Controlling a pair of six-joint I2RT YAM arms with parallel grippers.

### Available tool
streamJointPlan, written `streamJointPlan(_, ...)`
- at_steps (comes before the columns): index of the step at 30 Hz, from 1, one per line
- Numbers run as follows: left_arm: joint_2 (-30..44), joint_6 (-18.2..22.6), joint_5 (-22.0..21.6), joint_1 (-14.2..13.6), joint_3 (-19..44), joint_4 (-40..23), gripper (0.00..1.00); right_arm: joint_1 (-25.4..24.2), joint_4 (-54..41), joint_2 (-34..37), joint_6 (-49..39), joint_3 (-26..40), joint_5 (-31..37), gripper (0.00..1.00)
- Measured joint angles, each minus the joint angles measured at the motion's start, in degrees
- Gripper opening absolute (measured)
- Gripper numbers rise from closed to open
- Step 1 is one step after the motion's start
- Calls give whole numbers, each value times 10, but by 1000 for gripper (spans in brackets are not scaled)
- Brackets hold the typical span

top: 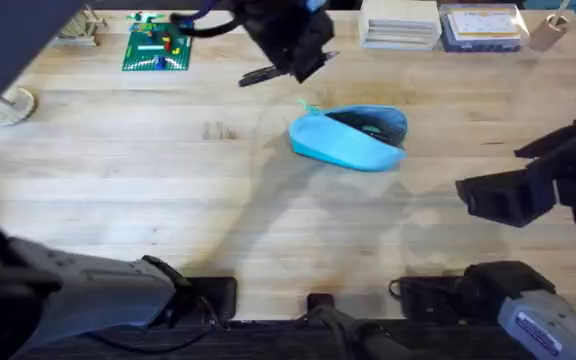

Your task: Unzip the bag, pick up the pens from the table one at a time and place them inside, then zip the bag closed.

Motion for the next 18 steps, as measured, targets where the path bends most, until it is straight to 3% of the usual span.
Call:
streamJointPlan(9, 109, 54, 31, -31, 114, -17, 40, 0, 0, 0, 0, 0, 0, 997)
streamJointPlan(18, 164, 108, 77, -64, 136, 29, 41, 0, 0, 0, 0, 0, 0, 997)
